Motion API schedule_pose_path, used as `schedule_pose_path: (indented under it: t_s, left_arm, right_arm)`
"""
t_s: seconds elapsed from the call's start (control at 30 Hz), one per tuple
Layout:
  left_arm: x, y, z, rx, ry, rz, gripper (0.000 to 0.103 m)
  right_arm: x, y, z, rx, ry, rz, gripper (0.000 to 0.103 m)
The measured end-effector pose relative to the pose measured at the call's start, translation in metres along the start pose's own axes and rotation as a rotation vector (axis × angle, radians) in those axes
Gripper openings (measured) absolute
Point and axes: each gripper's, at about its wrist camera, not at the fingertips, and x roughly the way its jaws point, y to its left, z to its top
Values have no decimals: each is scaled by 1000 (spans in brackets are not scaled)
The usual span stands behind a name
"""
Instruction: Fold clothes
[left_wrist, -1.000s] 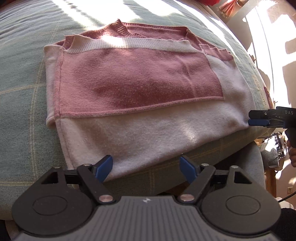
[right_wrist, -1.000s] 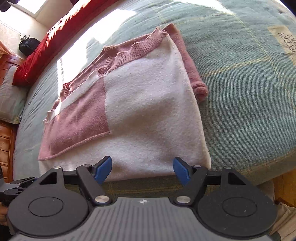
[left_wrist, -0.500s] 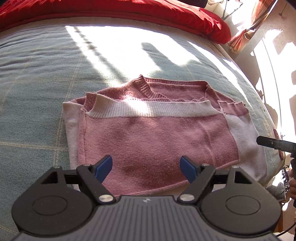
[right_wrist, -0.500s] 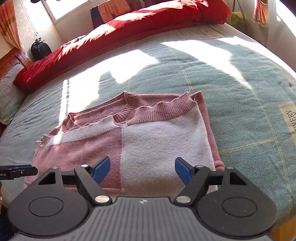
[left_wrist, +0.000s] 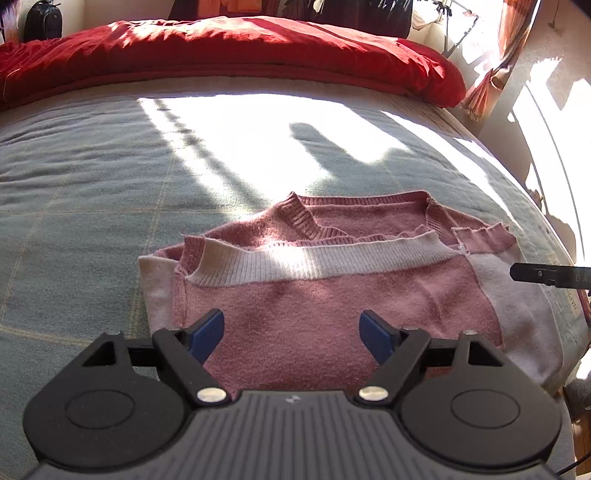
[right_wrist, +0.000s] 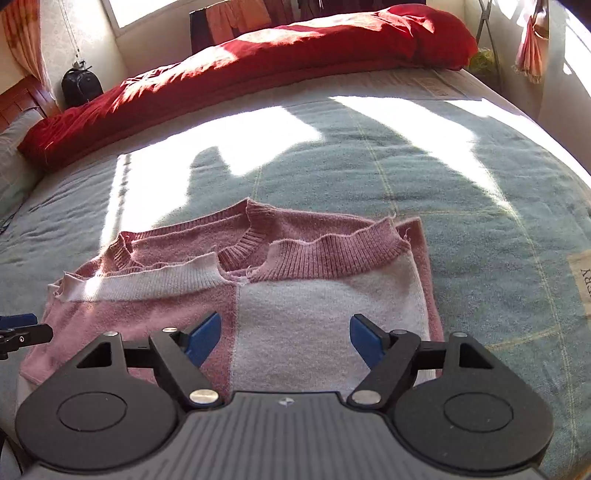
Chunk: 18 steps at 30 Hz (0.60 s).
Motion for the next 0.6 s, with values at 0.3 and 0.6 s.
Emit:
schedule_pose_path:
  t_s: [0.3,0.6]
  left_arm:
    - [66,-5,45,-13,24,-57,80]
    - [105,10,52,-52,34,-35,80]
  right_arm:
    - [80,1,59,-46,40,-8,39]
    - [114,-5,57,6,61,-11,40]
